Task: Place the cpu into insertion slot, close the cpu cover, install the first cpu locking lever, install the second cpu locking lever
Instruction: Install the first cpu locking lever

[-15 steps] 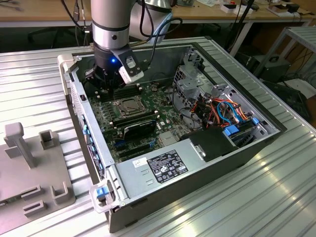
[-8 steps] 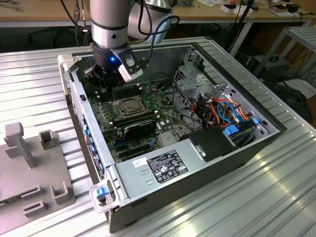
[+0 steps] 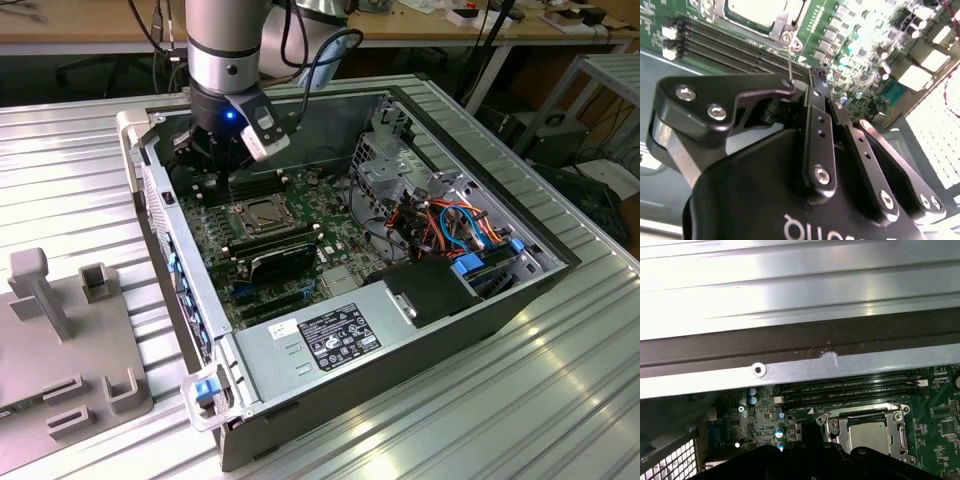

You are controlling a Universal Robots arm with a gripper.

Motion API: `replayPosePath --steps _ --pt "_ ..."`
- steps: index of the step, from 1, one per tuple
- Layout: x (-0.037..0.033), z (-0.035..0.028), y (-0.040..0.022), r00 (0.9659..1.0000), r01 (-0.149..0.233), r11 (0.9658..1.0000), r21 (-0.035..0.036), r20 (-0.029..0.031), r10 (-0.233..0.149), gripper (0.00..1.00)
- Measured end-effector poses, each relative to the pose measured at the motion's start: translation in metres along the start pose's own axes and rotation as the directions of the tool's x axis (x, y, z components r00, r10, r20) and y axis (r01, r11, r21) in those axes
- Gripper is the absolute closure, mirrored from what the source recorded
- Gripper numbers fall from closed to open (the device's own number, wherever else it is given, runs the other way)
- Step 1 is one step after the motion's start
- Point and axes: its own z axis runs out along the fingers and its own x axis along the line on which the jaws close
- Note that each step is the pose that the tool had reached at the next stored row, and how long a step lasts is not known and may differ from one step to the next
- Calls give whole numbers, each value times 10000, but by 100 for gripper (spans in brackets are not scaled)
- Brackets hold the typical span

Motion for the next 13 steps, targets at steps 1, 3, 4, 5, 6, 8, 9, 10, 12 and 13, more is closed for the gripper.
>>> replayPosePath --steps 1,3,4,5,6,8,9,10,12,13 --pt "-18 2 3 10000 -42 10000 1 2 42 89" --pt "-98 9 16 10000 -66 10000 1 3 66 89" --pt "-142 14 25 10000 -66 10000 1 4 66 89" --pt "-187 19 34 10000 -67 10000 0 4 67 89" --pt "-233 25 43 10000 -66 10000 0 4 66 89" --pt "-322 37 63 10000 -67 10000 2 -5 67 89" --pt "-366 44 72 10000 -61 10000 3 -10 61 89" --pt "-396 50 77 10000 -30 10000 1 -13 30 89" --pt "-438 59 82 9999 146 9999 -2 -21 -146 89" --pt "-441 61 82 9998 172 9999 -1 -23 -172 89"
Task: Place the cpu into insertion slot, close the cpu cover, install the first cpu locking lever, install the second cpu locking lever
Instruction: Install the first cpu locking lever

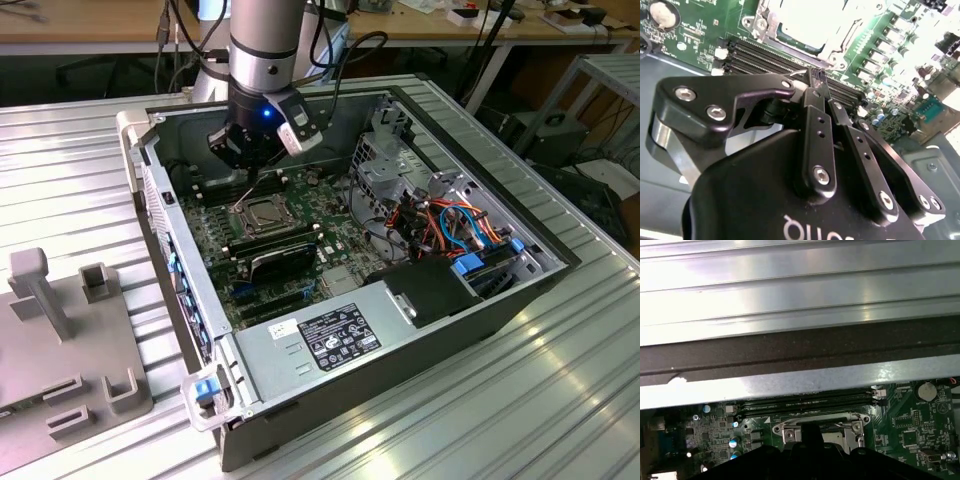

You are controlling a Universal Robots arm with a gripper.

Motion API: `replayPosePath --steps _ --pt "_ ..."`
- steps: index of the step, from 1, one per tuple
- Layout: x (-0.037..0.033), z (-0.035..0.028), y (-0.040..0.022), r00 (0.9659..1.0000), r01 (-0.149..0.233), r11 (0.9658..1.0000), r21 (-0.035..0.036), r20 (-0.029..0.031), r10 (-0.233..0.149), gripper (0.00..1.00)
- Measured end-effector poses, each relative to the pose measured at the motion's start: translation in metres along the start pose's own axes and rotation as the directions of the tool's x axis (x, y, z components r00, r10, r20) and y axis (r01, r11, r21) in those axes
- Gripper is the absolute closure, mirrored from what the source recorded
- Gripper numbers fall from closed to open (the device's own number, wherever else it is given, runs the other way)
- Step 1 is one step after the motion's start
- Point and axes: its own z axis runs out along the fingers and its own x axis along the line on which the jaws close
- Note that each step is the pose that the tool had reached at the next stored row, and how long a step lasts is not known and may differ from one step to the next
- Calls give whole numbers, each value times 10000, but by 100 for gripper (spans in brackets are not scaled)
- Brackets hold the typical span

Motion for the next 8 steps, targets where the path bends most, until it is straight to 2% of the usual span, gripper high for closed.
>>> replayPosePath --steps 8 --pt "-5 1 1 9999 106 9999 -2 -6 -106 89"
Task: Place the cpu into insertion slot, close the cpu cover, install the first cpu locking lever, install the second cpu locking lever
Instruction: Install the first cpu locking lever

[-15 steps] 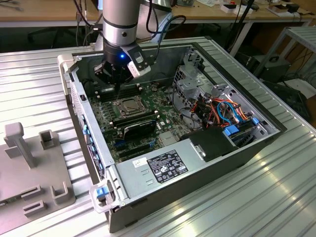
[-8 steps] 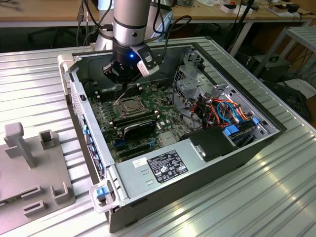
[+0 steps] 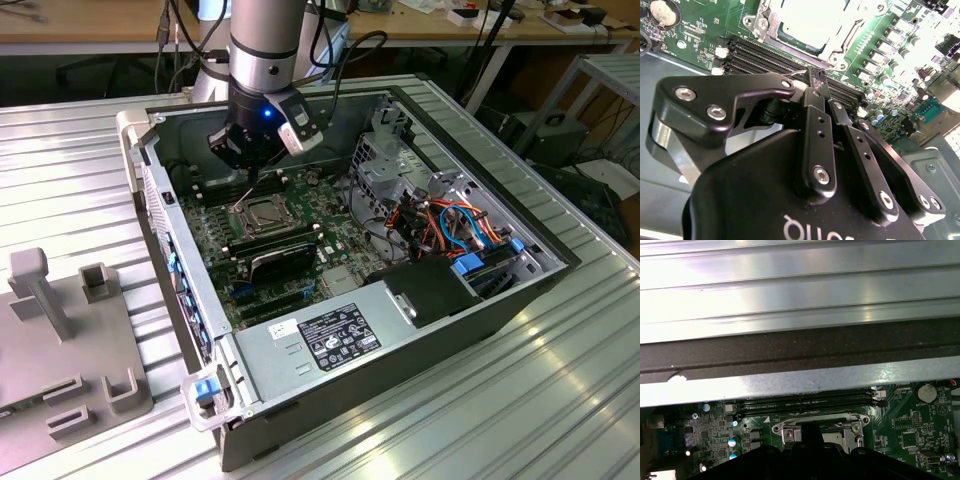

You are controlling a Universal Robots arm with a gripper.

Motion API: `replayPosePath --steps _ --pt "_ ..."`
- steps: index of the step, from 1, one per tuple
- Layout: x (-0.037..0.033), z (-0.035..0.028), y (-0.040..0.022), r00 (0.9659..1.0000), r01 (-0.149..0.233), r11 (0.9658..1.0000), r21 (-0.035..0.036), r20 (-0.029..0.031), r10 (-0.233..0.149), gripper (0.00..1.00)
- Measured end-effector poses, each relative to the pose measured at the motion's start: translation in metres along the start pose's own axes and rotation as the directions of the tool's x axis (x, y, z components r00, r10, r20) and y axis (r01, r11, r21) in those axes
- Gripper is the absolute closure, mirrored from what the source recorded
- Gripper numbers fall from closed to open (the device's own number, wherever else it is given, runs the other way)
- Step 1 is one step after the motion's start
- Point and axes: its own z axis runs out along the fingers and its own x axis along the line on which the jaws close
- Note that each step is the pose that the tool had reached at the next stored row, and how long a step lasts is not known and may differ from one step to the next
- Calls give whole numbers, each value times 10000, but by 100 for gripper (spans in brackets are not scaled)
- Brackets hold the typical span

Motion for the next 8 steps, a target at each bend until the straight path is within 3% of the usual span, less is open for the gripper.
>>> replayPosePath --steps 8 --pt "0 0 0 10000 2 10000 0 0 -2 89"
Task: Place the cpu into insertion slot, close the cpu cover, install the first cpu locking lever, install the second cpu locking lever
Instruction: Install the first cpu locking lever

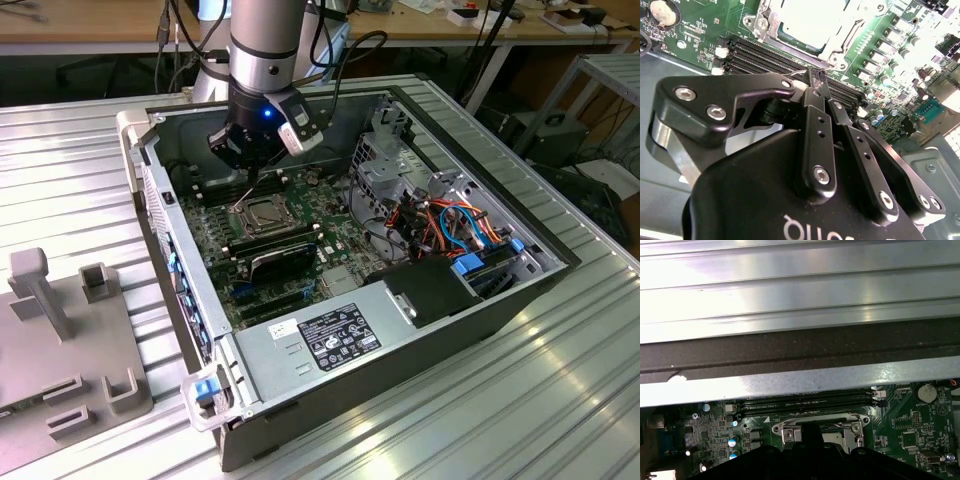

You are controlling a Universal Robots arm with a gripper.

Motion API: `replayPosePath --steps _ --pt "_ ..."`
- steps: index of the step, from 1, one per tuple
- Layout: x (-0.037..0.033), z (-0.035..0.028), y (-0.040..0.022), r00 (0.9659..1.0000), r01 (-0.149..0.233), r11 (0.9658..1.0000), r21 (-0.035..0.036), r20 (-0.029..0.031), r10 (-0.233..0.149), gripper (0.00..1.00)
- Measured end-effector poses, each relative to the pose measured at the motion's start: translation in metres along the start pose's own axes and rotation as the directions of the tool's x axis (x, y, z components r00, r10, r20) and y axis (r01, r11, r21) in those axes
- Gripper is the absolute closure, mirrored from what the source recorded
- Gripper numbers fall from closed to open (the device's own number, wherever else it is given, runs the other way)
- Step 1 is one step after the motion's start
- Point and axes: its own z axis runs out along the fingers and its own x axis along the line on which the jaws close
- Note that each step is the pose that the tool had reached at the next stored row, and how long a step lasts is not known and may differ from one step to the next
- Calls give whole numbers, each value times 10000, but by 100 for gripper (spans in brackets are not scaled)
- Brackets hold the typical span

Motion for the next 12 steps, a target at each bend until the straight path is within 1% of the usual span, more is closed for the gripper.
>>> replayPosePath --steps 4,5,6,10,12 --pt "0 0 0 10000 1 10000 0 0 -1 89" --pt "-8 4 1 9989 459 9989 -10 -23 -459 89" --pt "-55 44 3 9989 471 9989 1 -24 -471 89" --pt "-111 105 8 9989 472 9989 5 -25 -472 89" --pt "-150 163 21 9989 471 9989 5 -24 -471 89"
